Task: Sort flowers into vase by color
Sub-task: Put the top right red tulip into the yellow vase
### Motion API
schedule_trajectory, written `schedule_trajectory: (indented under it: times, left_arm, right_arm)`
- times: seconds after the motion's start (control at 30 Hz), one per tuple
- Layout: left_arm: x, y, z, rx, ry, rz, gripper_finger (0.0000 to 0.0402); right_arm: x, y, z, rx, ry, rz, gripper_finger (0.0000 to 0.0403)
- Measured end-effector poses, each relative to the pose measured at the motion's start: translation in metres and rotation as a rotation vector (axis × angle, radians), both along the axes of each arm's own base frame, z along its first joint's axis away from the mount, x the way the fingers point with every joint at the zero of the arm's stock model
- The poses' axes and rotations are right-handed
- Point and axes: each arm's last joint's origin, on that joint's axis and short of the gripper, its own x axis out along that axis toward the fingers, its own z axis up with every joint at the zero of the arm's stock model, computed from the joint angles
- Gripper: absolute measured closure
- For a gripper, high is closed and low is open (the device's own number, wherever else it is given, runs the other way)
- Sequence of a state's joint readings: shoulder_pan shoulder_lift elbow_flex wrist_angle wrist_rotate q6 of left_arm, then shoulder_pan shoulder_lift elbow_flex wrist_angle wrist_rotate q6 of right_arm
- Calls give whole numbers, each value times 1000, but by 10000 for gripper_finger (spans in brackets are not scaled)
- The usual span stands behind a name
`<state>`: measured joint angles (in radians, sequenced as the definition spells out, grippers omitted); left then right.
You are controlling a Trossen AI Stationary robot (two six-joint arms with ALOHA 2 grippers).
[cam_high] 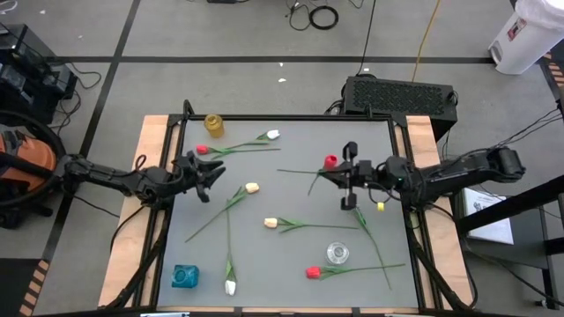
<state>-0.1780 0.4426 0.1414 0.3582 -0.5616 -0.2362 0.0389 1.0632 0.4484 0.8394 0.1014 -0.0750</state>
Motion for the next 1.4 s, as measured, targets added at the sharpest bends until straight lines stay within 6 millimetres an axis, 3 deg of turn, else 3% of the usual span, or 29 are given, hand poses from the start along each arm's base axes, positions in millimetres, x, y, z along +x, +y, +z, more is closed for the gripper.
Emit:
schedule_trajectory:
  times: [0.27,0.43,0.63,1.4]
  left_arm:
    - [14,-5,35,135,16,-82,269]
    - [26,-7,54,215,38,-100,269]
    - [47,-5,68,247,62,-153,269]
    - [147,-4,90,264,51,-316,269]
  right_arm:
    - [45,-5,4,53,38,-10,403]
    - [72,-2,8,34,49,83,403]
    - [91,-2,5,31,66,90,403]
    - [100,1,0,39,82,124,403]
